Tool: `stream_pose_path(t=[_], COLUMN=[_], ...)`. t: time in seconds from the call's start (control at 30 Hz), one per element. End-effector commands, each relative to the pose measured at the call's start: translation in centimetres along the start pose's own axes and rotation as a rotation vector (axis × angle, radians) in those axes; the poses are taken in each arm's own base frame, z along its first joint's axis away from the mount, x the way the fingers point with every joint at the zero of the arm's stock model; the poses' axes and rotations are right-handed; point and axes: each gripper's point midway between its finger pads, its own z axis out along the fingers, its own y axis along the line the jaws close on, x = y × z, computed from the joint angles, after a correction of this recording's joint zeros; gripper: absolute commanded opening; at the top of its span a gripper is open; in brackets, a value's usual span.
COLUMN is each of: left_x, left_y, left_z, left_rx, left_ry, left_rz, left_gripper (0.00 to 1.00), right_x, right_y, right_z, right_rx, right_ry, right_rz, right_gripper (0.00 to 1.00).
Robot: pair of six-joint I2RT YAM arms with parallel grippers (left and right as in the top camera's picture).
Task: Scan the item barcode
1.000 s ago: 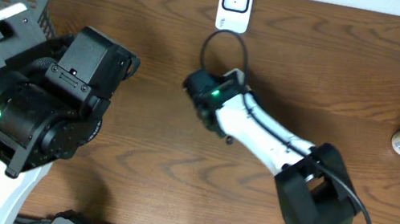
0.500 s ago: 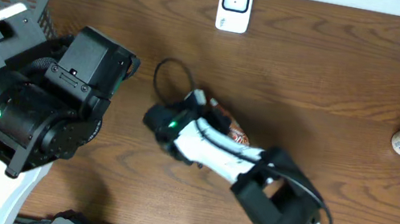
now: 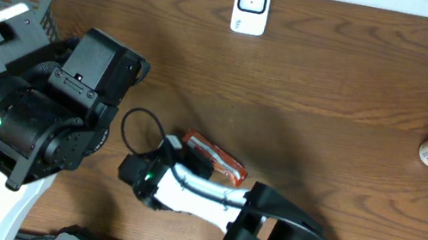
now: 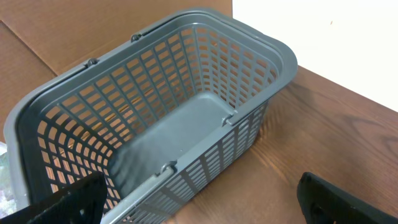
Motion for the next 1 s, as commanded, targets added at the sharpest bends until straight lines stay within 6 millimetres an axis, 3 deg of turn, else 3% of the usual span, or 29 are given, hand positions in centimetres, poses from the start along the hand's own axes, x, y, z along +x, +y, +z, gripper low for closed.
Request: stream_pose_path(t=[0.0, 0.03, 0.07, 0.13, 0.23, 0.3, 0.37, 0.5, 0.7, 0.97], left_x=[0.0, 0.0, 0.0, 0.0, 0.0, 0.0, 0.0, 0.0, 0.0, 0.0], left_y=[0.6, 0.6, 0.6, 0.6, 0.6, 0.6, 0.6, 0.6, 0.6, 0.6], left_z=[0.0, 0.0, 0.0, 0.0, 0.0, 0.0, 0.0, 0.0, 0.0, 0.0], left_rx=[-0.019, -0.019, -0.019, -0.019, -0.019, -0.019, -0.019, -0.019, -0.019, -0.019], left_ry=[0.004, 0.004, 0.004, 0.004, 0.004, 0.004, 0.004, 0.004, 0.004, 0.004], left_rz=[0.009, 0.010, 0.010, 0.010, 0.010, 0.010, 0.009, 0.010, 0.010, 0.010], left_gripper=[0.98, 0.98, 0.98, 0.98, 0.98, 0.98, 0.98, 0.98, 0.98, 0.98], right_x=[0.2, 0.2, 0.2, 0.2, 0.5, 0.4, 0.0, -0.8, -0.5, 1.3], right_y=[2.3, 2.5, 2.8, 3.0, 2.4, 1.2, -0.1, -1.8, -3.7, -2.6], right_z=[-1.0, -1.2, -1.5, -1.8, -2.3, -2.7, -3.3, -4.2, -3.8, -2.7], right_rx=[-0.053, -0.053, -0.053, -0.049, -0.036, -0.011, 0.009, -0.034, -0.239, -0.747], right_ry=[-0.010, -0.017, -0.022, -0.027, -0.011, -0.008, -0.013, -0.023, 0.030, 0.183], right_rz=[-0.044, -0.052, -0.059, -0.072, -0.087, -0.086, -0.068, 0.022, 0.162, 0.238], right_gripper=[0.13, 0.31, 0.57, 0.66, 0.51, 0.32, 0.02, 0.01, 0.01, 0.01])
